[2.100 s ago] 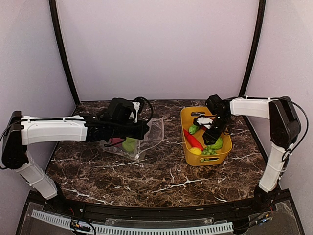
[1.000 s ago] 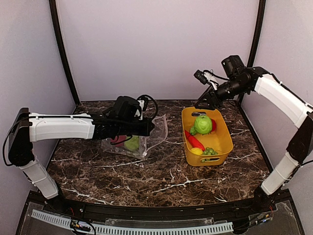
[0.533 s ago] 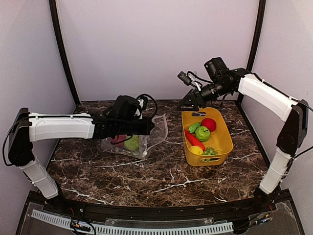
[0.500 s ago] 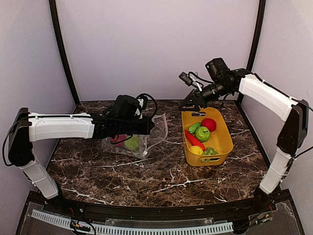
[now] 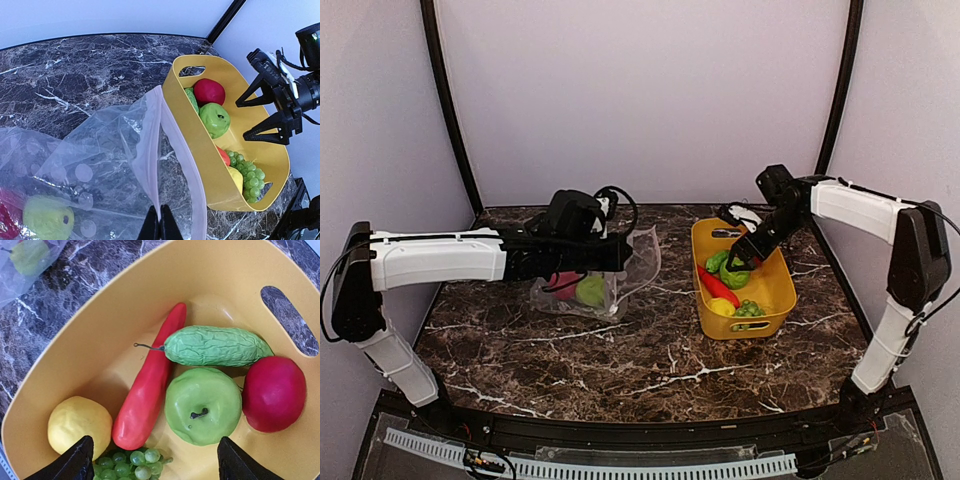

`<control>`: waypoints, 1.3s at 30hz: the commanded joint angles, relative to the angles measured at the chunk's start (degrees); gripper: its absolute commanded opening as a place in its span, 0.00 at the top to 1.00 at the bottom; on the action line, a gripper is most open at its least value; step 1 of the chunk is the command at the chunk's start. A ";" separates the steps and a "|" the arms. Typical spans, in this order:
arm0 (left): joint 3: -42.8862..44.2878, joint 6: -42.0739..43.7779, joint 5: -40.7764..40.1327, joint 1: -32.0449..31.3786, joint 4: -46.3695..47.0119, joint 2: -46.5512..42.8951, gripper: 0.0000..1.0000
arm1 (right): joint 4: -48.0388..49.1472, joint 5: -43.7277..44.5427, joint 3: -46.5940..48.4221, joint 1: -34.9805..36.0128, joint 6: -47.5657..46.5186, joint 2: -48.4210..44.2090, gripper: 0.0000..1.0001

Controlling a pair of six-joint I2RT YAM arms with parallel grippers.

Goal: Place the food in the zip-top bag and seal the zipper
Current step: Pick up the fake fruit from the bin.

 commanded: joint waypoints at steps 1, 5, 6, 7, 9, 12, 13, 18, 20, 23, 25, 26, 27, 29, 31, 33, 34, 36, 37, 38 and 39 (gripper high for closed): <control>1.16 0.76 -0.42 0.44 -1.75 -1.90 0.99 | 2.26 5.30 0.55 0.36 -0.38 3.70 0.17; 0.68 0.58 -0.65 0.49 -1.52 -2.40 0.99 | 3.08 6.96 0.85 0.34 -0.17 6.18 0.16; 0.53 0.49 -0.70 0.49 -1.48 -2.45 0.99 | 3.42 7.24 0.65 0.36 -0.20 6.61 0.16; 0.35 0.43 -0.71 0.51 -1.38 -2.55 0.99 | 3.81 7.44 0.40 0.32 -0.22 7.07 0.16; 0.15 0.31 -0.71 0.49 -1.28 -2.70 0.99 | 4.85 8.50 0.00 0.35 -0.22 7.95 0.16; -0.11 0.13 -0.75 0.49 -1.03 -2.83 0.99 | 6.37 9.91 0.06 0.36 0.55 9.50 0.16; -0.13 0.16 -0.65 0.49 -0.89 -2.84 0.99 | 6.68 10.31 0.31 0.34 0.76 10.08 0.17; 0.24 0.42 -0.23 0.49 -0.72 -2.40 0.99 | 9.05 8.26 1.11 0.36 1.52 12.29 0.16; 0.37 0.53 -0.19 0.49 -0.73 -2.21 0.99 | 9.28 7.81 1.63 0.36 1.97 13.38 0.17; 0.18 0.42 -0.02 0.49 -0.60 -2.12 0.99 | 9.98 7.35 1.51 0.30 2.44 13.15 0.26; 0.00 0.19 0.03 0.49 -0.48 -2.21 0.99 | 9.75 7.18 1.08 0.34 2.58 11.18 0.34; -0.03 0.15 0.05 0.49 -0.34 -2.22 0.99 | 9.40 7.15 0.69 0.31 2.45 9.72 0.38; -0.06 0.05 0.14 0.49 -0.27 -2.23 0.99 | 9.00 7.15 0.10 0.35 2.30 8.16 0.41; 0.00 -0.10 0.17 0.49 -0.22 -2.30 0.99 | 7.65 7.18 -0.75 0.36 1.92 4.12 0.44; 0.06 -0.19 0.14 0.49 0.04 -2.27 0.99 | 6.07 6.78 -1.16 0.36 1.38 0.12 0.45; 0.10 -0.24 0.11 0.50 0.28 -2.12 0.99 | 4.61 5.28 -1.06 0.36 0.94 -3.38 0.46; 0.11 -0.24 0.04 0.49 0.30 -2.04 0.99 | 3.91 3.49 -0.83 0.36 0.61 -5.05 0.47; 0.18 -0.32 -0.05 0.49 0.49 -1.68 0.99 | 2.70 -1.58 -0.36 0.52 0.19 -8.04 0.48; 0.26 -0.42 -0.08 0.49 0.48 -1.41 0.99 | 2.40 -5.26 -0.10 0.72 0.23 -9.27 0.49; 0.27 -0.57 -0.05 0.49 0.53 -1.25 0.99 | 2.34 -7.86 0.14 0.98 0.42 -10.46 0.49; 0.35 -0.67 0.06 0.49 0.69 -1.06 0.99 | 2.36 -10.48 0.52 1.39 0.68 -11.28 0.49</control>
